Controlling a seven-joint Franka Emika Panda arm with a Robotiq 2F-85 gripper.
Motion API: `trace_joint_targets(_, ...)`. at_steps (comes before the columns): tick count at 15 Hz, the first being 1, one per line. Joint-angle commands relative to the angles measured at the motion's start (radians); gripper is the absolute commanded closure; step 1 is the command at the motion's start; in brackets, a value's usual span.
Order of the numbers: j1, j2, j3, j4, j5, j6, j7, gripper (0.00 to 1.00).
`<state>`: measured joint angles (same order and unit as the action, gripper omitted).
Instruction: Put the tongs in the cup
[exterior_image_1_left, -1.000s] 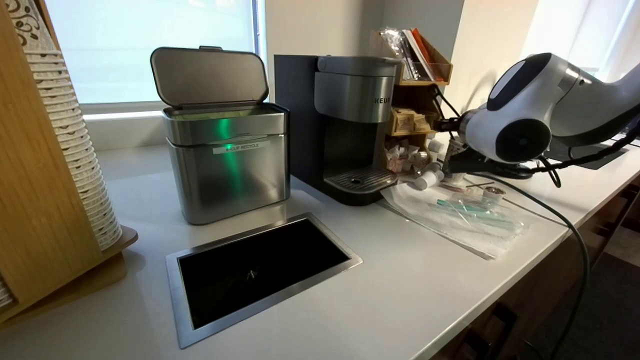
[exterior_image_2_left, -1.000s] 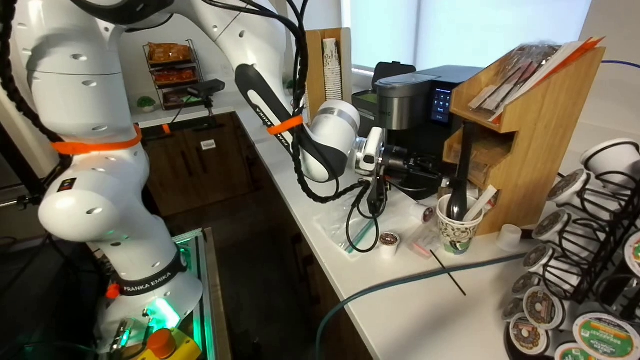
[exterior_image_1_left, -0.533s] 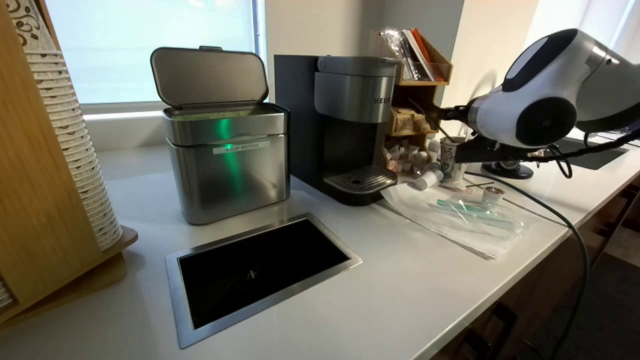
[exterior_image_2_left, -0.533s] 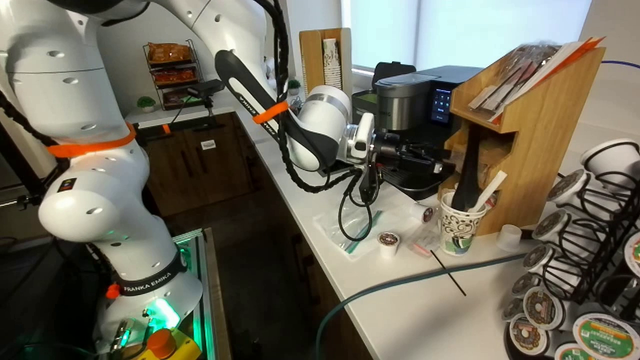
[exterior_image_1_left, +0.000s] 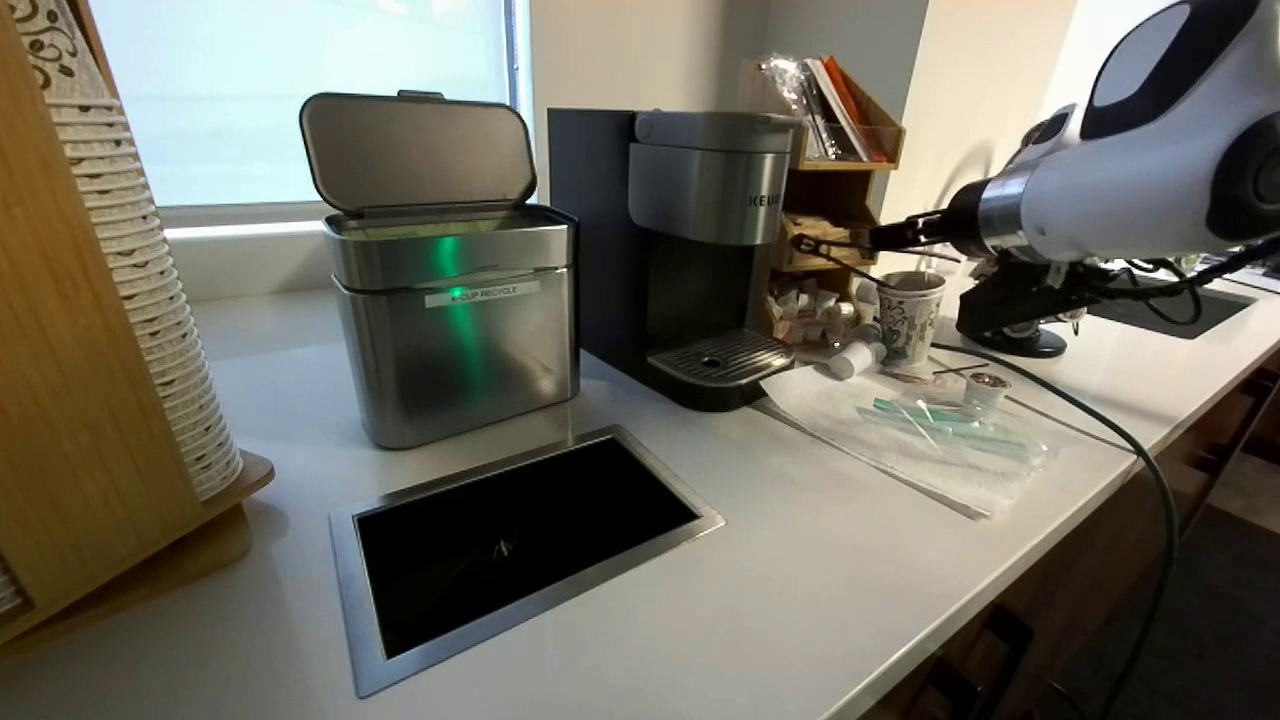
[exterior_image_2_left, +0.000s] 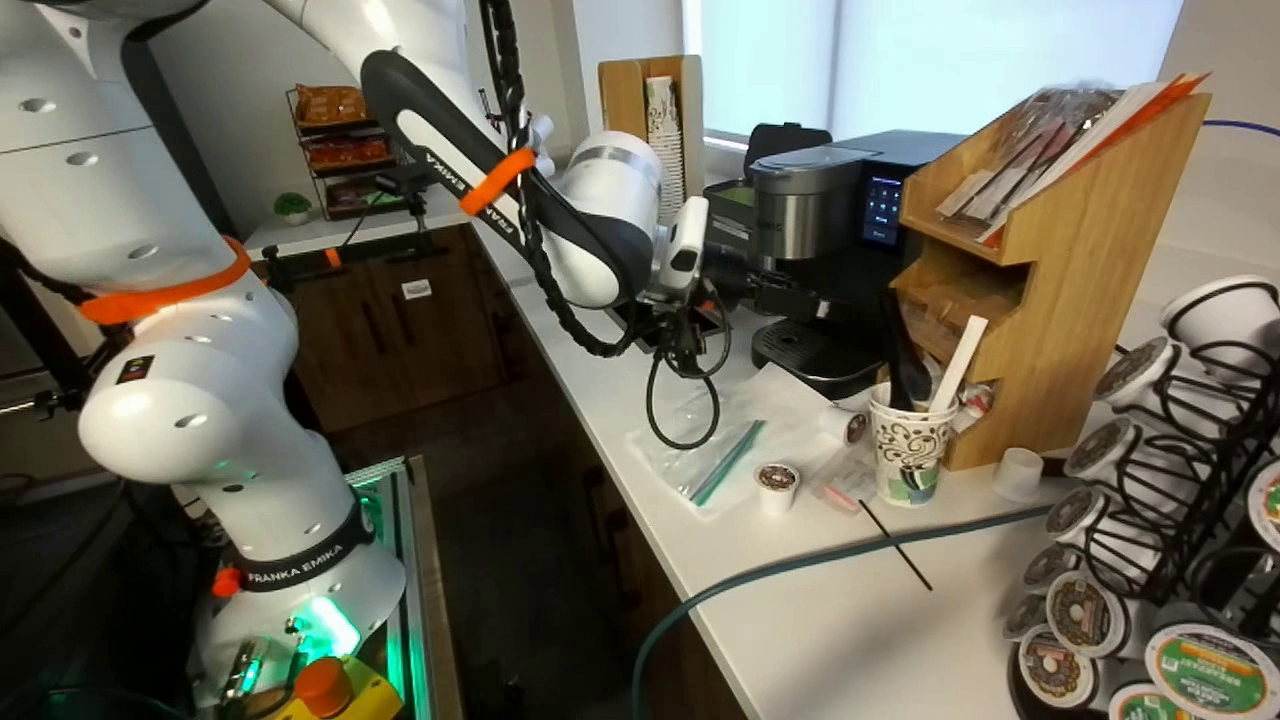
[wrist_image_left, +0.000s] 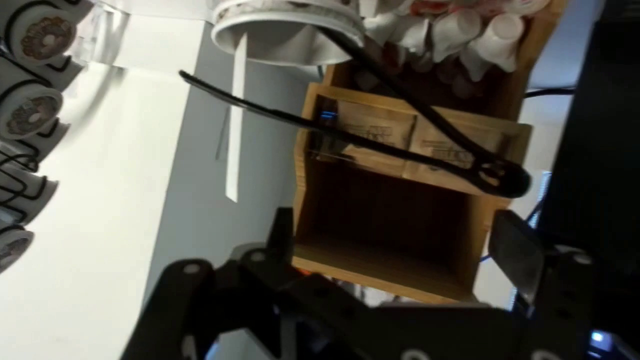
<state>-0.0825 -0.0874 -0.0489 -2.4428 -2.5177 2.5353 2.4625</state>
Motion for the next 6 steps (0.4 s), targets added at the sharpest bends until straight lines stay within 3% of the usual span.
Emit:
trace_joint_targets(1, 0.073, -0.077, 0.021, -0.020, 0.008, 0.130, -0.081, 0.00)
trace_joint_targets(4, 0.140, -0.108, 0.037, 0.010, 0.016, 0.253, -0.143, 0.00)
trace_joint_targets(6, 0.129, -0.084, 0.040, 0.015, 0.012, 0.213, -0.120, 0.00)
